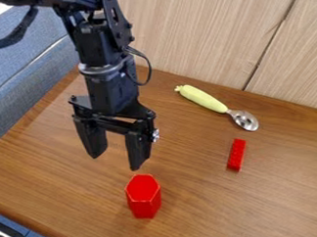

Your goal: Movio objeto rojo hacia abajo

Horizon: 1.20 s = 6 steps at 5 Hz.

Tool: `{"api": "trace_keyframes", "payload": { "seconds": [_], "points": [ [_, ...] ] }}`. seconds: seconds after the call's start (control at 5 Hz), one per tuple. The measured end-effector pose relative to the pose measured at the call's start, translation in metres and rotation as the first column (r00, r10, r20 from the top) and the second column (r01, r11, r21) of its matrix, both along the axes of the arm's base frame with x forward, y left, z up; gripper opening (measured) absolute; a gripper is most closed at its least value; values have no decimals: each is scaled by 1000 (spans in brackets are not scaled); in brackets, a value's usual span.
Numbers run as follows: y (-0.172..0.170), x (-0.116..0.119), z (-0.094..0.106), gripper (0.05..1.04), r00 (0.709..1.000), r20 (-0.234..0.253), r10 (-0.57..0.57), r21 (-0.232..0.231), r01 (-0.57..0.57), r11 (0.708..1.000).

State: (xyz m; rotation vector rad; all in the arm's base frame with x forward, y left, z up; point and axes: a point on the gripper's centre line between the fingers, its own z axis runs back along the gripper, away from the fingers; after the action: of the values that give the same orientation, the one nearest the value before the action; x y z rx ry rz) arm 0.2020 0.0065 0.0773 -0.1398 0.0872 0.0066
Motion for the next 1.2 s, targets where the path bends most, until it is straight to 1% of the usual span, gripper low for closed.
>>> {"api": "trace_keyframes", "payload": {
  "seconds": [0.2,0.4,0.6,0.8,1.0,1.2],
  "points": [
    [-2,-1,-4,1001,1000,-21,8,-10,-8,1000],
    [-23,18,-9,1001,999,-4,-50,-25,50,998],
    [-43,45,-19,1001,997,28,-76,-51,78,996],
    [-68,69,-27,1001,991,75,-109,-25,111,993],
    [-87,85,-37,1001,986,118,-121,8,121,993],
    [-102,96,-49,1001,989,134,-68,52,61,997]
  ]
}}
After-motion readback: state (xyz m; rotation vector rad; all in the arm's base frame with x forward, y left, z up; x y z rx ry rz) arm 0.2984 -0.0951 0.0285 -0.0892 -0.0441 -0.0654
